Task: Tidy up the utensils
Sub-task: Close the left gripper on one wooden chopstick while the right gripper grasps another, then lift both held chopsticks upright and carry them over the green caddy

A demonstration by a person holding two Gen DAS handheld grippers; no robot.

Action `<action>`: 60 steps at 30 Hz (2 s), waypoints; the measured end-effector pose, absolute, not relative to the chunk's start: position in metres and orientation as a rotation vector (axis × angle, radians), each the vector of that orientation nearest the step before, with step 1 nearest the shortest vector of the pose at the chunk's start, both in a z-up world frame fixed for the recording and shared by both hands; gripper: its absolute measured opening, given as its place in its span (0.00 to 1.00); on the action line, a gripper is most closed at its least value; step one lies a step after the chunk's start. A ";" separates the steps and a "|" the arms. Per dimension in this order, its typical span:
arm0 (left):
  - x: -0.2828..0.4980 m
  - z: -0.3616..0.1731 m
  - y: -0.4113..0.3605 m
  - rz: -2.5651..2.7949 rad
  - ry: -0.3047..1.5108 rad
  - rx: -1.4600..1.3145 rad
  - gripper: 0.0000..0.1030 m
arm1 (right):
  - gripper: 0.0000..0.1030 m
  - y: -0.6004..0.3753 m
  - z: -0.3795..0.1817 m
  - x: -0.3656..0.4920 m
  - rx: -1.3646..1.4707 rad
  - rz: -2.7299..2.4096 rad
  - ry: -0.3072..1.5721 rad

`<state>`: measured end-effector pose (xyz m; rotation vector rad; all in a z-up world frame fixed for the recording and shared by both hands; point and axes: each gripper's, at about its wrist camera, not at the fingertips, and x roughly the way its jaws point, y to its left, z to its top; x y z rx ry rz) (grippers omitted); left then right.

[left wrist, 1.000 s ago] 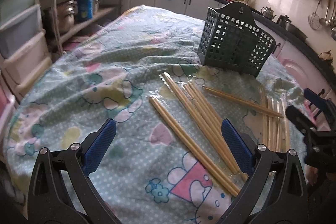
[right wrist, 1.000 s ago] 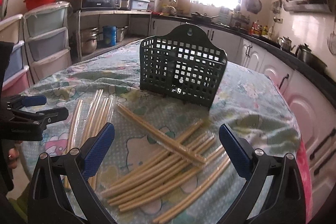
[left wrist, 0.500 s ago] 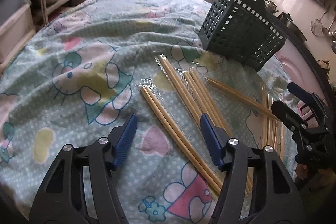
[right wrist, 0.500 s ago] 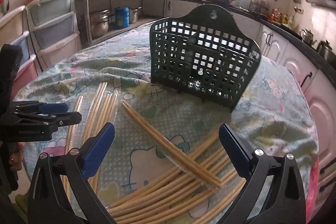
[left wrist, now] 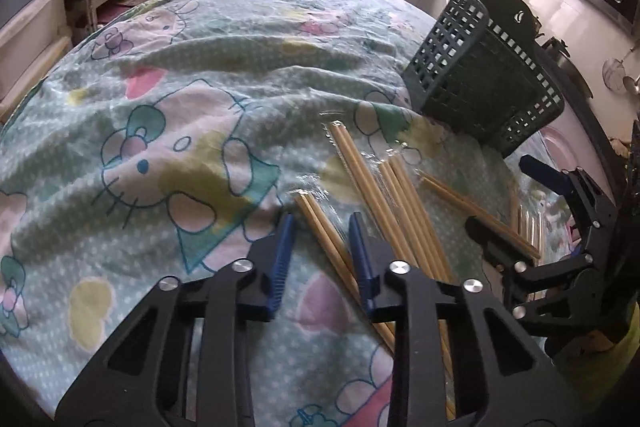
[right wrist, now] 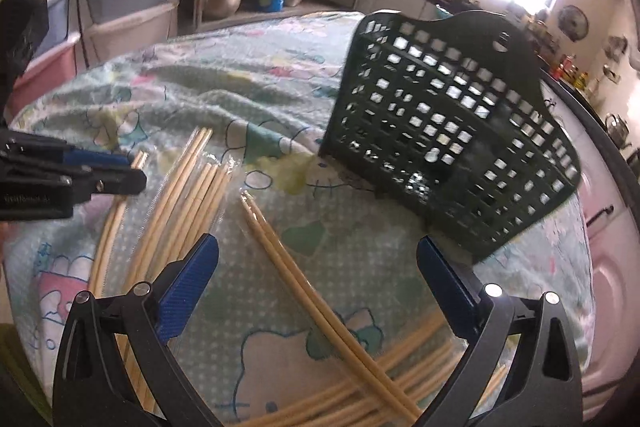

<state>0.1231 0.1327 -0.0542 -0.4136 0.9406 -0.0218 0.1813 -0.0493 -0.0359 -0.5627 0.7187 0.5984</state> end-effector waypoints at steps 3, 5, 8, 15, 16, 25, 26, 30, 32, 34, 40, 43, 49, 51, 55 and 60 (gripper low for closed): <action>0.125 -0.054 0.135 -0.022 0.945 -0.414 0.16 | 0.93 -0.041 -0.042 0.187 -0.593 0.614 0.730; 0.127 -0.054 0.135 -0.022 0.947 -0.411 0.14 | 0.92 -0.035 -0.045 0.191 -0.613 0.616 0.733; 0.131 -0.054 0.137 -0.022 0.950 -0.415 0.13 | 0.79 -0.029 -0.049 0.198 -0.633 0.629 0.751; 0.138 -0.054 0.138 -0.019 0.958 -0.413 0.13 | 0.62 -0.018 -0.055 0.211 -0.599 0.710 0.827; 0.140 -0.054 0.138 -0.019 0.958 -0.413 0.13 | 0.60 -0.014 -0.056 0.212 -0.593 0.717 0.833; 0.144 -0.052 0.135 -0.018 0.948 -0.384 0.07 | 0.13 0.007 -0.052 0.207 -0.613 0.808 0.870; 0.144 -0.051 0.136 -0.025 0.944 -0.390 0.07 | 0.10 0.011 -0.051 0.206 -0.618 0.810 0.867; 0.145 -0.041 0.135 -0.035 0.923 -0.369 0.06 | 0.06 0.006 -0.041 0.205 -0.585 0.833 0.849; 0.145 -0.033 0.135 -0.035 0.904 -0.355 0.05 | 0.06 0.002 -0.031 0.203 -0.563 0.841 0.821; 0.145 -0.023 0.134 -0.040 0.880 -0.349 0.04 | 0.06 -0.005 -0.020 0.202 -0.537 0.848 0.794; 0.145 0.018 0.129 -0.059 0.792 -0.306 0.02 | 0.06 -0.036 0.013 0.202 -0.413 0.841 0.720; 0.148 0.039 0.123 -0.071 0.749 -0.279 0.01 | 0.06 -0.054 0.031 0.203 -0.335 0.829 0.670; 0.156 0.080 0.111 -0.106 0.669 -0.241 0.01 | 0.06 -0.092 0.064 0.204 -0.225 0.804 0.588; 0.158 0.092 0.106 -0.118 0.645 -0.231 0.01 | 0.06 -0.102 0.072 0.204 -0.202 0.798 0.568; 0.159 0.112 0.098 -0.151 0.606 -0.217 0.01 | 0.06 -0.121 0.094 0.207 -0.147 0.784 0.520; 0.167 0.144 0.084 -0.187 0.552 -0.195 0.01 | 0.06 -0.145 0.122 0.211 -0.070 0.755 0.434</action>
